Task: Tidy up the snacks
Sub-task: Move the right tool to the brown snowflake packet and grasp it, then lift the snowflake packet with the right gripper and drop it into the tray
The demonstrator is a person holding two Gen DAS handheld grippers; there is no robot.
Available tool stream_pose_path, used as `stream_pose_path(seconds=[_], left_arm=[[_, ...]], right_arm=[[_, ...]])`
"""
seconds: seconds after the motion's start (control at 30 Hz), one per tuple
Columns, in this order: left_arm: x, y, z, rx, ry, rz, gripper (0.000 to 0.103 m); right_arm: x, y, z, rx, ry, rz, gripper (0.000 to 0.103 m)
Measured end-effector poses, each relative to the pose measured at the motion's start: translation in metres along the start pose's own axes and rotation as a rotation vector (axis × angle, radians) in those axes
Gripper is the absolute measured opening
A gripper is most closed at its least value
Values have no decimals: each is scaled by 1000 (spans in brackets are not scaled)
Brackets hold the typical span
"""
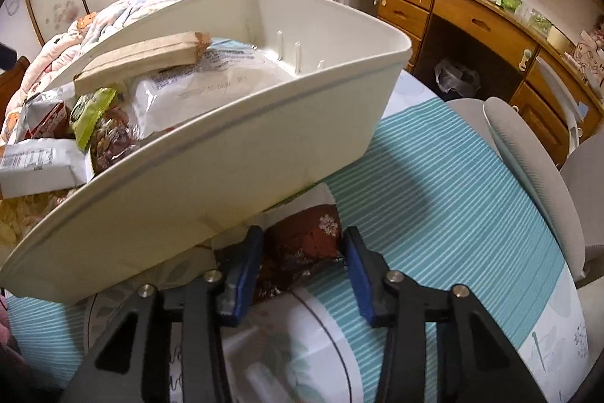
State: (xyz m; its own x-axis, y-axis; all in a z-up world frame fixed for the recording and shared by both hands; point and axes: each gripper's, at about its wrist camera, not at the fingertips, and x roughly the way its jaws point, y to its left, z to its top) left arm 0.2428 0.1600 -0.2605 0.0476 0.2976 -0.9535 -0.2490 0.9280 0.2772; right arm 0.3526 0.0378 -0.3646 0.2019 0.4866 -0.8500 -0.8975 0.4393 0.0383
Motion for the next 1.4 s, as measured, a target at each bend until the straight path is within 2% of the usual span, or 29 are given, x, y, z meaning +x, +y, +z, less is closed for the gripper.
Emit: stream_pose_path(seconds=[0.17, 0.33, 0.43, 0.83, 1.23, 1.4], left_arm=[[-9, 3, -6, 0, -5, 5, 87], [-16, 9, -13, -12, -7, -4, 87], [-21, 13, -19, -15, -18, -13, 87], [-30, 31, -38, -32, -18, -25, 87], [-35, 46, -56, -7, -23, -68, 87], [-41, 54, -62, 13, -44, -110, 87]], right_arm=[[-5, 1, -2, 48, 23, -16, 35], [-14, -4, -2, 131, 38, -35, 20], [-17, -6, -5, 179, 44, -35, 17], [-45, -7, -12, 275, 45, -75, 13], [-117, 25, -5, 312, -69, -154, 13], [-131, 46, -4, 385, -99, -159, 13]])
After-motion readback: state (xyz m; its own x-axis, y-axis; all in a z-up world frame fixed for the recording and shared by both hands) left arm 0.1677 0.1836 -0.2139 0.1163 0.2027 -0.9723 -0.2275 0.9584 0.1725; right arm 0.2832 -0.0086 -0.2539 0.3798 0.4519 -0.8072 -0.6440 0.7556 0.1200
